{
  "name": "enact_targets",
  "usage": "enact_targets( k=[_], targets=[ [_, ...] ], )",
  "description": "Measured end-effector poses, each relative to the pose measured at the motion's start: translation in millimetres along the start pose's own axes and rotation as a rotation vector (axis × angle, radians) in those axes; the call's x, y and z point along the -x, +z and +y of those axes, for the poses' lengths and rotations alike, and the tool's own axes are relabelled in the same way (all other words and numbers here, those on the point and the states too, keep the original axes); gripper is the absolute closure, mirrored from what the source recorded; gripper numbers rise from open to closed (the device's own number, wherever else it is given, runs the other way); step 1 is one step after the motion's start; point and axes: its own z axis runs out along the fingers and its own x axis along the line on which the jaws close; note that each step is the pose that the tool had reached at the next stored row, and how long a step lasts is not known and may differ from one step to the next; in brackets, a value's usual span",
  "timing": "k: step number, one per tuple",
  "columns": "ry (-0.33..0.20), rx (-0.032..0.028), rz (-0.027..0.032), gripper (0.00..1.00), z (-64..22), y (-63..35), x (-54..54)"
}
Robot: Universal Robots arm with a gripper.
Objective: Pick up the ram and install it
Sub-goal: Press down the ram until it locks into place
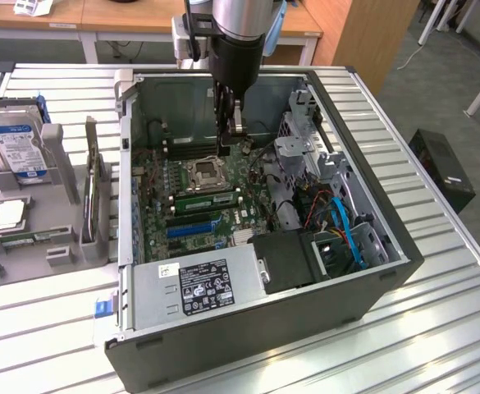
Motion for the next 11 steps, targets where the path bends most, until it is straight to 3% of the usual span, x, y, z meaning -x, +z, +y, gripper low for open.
enact_targets(
  k=[8, 9, 11],
  targets=[
    [0.0, 0.0, 0.0, 0.82, 0.0, 0.0, 0.0],
    [0.0, 0.0, 0.0, 0.89, 0.0, 0.0, 0.0],
    [0.0, 0.0, 0.0, 0.89, 0.0, 0.0, 0.0]
  ],
)
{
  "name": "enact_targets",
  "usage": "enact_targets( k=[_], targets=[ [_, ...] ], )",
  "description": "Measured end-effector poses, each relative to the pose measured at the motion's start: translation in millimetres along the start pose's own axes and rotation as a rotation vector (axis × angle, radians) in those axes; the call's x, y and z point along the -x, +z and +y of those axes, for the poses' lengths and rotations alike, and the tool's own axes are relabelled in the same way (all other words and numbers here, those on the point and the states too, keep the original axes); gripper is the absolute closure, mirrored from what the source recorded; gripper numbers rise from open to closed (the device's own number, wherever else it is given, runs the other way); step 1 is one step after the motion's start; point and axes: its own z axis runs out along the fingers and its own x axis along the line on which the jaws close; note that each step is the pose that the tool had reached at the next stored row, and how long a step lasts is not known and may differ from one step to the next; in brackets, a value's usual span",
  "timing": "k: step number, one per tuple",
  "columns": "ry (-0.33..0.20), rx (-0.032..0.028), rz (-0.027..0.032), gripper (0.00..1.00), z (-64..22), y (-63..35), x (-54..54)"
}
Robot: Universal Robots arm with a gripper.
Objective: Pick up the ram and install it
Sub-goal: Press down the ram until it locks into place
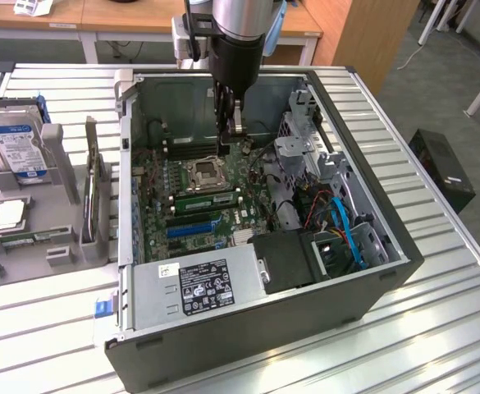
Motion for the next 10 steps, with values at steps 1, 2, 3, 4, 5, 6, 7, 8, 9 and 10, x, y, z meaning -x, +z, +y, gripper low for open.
enact_targets(
  k=[1, 2, 3, 4, 5, 6, 7, 8, 9, 10],
  targets=[
    [0.0, 0.0, 0.0001, 0.89, 0.0, 0.0, 0.0],
    [0.0, 0.0, 0.0, 0.89, 0.0, 0.0, 0.0],
    [0.0, -0.0001, 0.0, 0.89, 0.0, 0.0, 0.0],
    [0.0, 0.0, 0.0, 0.89, 0.0, 0.0, 0.0],
    [0.0, 0.0, 0.0, 0.89, 0.0, 0.0, 0.0],
    [0.0, 0.0, 0.0, 0.89, 0.0, 0.0, 0.0],
    [0.0, 0.0, 0.0, 0.89, 0.0, 0.0, 0.0],
    [0.0, 0.0, 0.0, 0.89, 0.0, 0.0, 0.0],
    [0.0, 0.0, 0.0, 0.89, 0.0, 0.0, 0.0],
    [0.0, 0.0, 0.0, 0.89, 0.0, 0.0, 0.0]
  ],
)
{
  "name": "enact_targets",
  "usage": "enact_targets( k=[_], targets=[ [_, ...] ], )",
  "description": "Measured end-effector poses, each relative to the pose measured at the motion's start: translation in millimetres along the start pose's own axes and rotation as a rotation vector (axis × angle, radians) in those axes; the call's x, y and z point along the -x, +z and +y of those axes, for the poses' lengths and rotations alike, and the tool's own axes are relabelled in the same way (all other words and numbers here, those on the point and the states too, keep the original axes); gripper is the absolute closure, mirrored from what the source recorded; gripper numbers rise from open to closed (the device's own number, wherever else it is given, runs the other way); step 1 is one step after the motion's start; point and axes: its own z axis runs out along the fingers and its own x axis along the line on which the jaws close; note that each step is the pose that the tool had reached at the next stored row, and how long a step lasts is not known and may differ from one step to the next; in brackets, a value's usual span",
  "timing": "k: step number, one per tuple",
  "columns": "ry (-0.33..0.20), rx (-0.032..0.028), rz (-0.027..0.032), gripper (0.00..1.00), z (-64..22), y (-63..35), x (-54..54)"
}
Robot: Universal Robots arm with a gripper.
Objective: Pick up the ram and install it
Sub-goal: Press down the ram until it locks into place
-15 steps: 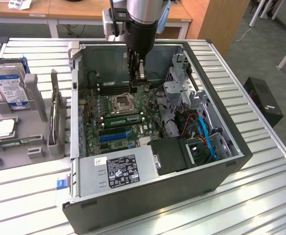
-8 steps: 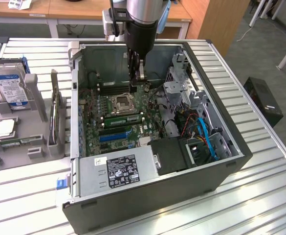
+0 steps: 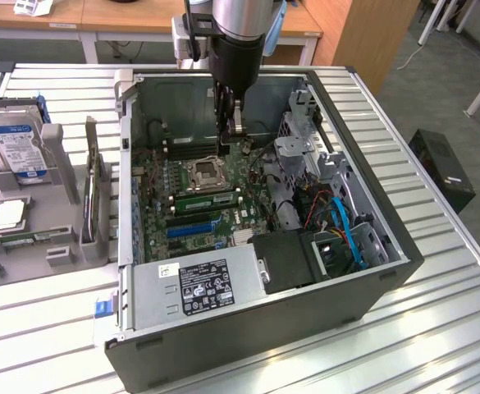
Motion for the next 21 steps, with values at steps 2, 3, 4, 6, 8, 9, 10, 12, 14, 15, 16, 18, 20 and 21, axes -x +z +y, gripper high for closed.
enact_targets(
  k=[2, 3, 4, 6, 8, 9, 10, 12, 14, 15, 16, 18, 20, 21],
  targets=[
    [0.0, 0.0, 0.0001, 0.89, -0.4, 0.0, 0.0],
    [0.0, 0.0001, 0.0001, 0.89, -1.1, -0.1, 0.0],
    [0.0, 0.0001, 0.0003, 0.89, -2.1, -0.2, 0.0],
    [0.0, 0.0001, 0.0001, 0.89, -5.6, -0.2, 0.0],
    [0.0, 0.0002, 0.0001, 0.89, -10.0, -0.2, 0.1],
    [0.0, 0.0003, 0.0001, 0.89, -12.5, -0.3, 0.1],
    [0.0, 0.0004, 0.0, 0.89, -15.1, -0.3, 0.1],
    [0.0, 0.0006, 0.0, 0.89, -20.4, -0.4, 0.1],
    [0.0, 0.0008, 0.0001, 0.89, -25.1, -0.5, 0.2],
    [0.0, 0.0008, 0.0, 0.89, -27.2, -0.5, 0.2],
    [0.0, 0.0008, 0.0, 0.89, -28.8, -0.5, 0.2],
    [0.0, 0.0008, 0.0001, 0.89, -30.3, -0.6, 0.2],
    [0.0, 0.0008, 0.0001, 0.89, -30.3, -0.6, 0.2],
    [0.0, 0.0008, 0.0001, 0.89, -30.3, -0.6, 0.2]
  ],
)
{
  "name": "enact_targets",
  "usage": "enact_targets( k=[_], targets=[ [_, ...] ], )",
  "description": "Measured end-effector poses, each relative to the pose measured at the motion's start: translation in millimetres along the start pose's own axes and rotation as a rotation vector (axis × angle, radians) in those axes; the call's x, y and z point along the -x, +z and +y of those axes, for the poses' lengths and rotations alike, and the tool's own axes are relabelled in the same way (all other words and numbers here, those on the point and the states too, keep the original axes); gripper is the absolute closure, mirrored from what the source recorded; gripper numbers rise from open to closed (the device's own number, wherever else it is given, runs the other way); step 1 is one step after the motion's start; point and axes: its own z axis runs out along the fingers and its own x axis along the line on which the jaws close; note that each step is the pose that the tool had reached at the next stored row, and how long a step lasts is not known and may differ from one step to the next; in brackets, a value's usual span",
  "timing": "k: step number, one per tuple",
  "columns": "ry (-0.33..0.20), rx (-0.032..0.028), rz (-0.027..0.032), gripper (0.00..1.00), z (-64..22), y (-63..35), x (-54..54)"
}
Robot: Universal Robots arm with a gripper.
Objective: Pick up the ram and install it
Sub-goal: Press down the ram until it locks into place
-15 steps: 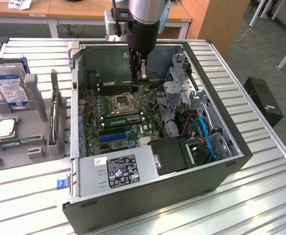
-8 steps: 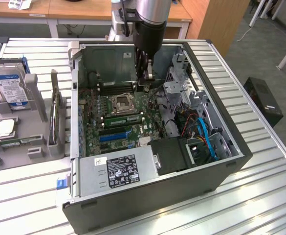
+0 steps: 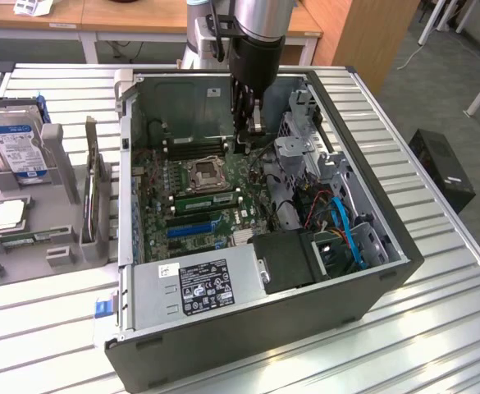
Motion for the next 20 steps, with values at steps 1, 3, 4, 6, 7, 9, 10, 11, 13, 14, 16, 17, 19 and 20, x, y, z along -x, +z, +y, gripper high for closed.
enact_targets(
  k=[1, 3, 4, 6, 7, 9, 10, 11, 13, 14, 16, 17, 19, 20],
  targets=[
    [0.0, -0.0001, 0.0, 0.89, 0.0, 0.0, 0.0],
    [0.0, 0.0, 0.0, 0.89, 0.0, 0.0, 0.0],
    [0.0, 0.0, 0.0, 0.89, 0.0, 0.0, 0.0],
    [0.0, 0.0, 0.0, 0.89, 0.0, 0.0, 0.0],
    [0.0, 0.0, 0.0, 0.89, 0.0, 0.0, 0.0],
    [0.0, 0.0, 0.0001, 0.89, -0.6, 0.0, 0.0],
    [0.0, 0.0, -0.0001, 0.89, -1.3, 0.0, 0.0],
    [0.0, 0.0001, 0.0, 0.89, -2.2, 0.0, 0.0],
    [0.0, 0.0002, 0.0, 0.89, -4.6, -0.1, 0.0],
    [0.0, 0.0003, 0.0, 0.89, -6.1, -0.1, 0.0],
    [0.0, 0.0008, 0.0, 0.89, -9.5, -0.2, 0.1],
    [0.0, 0.0009, 0.0, 0.89, -11.0, -0.2, 0.1],
    [0.0, 0.001, 0.0001, 0.89, -11.7, -0.2, 0.1],
    [0.0, 0.001, 0.0, 0.89, -11.7, -0.2, 0.1]
  ],
)
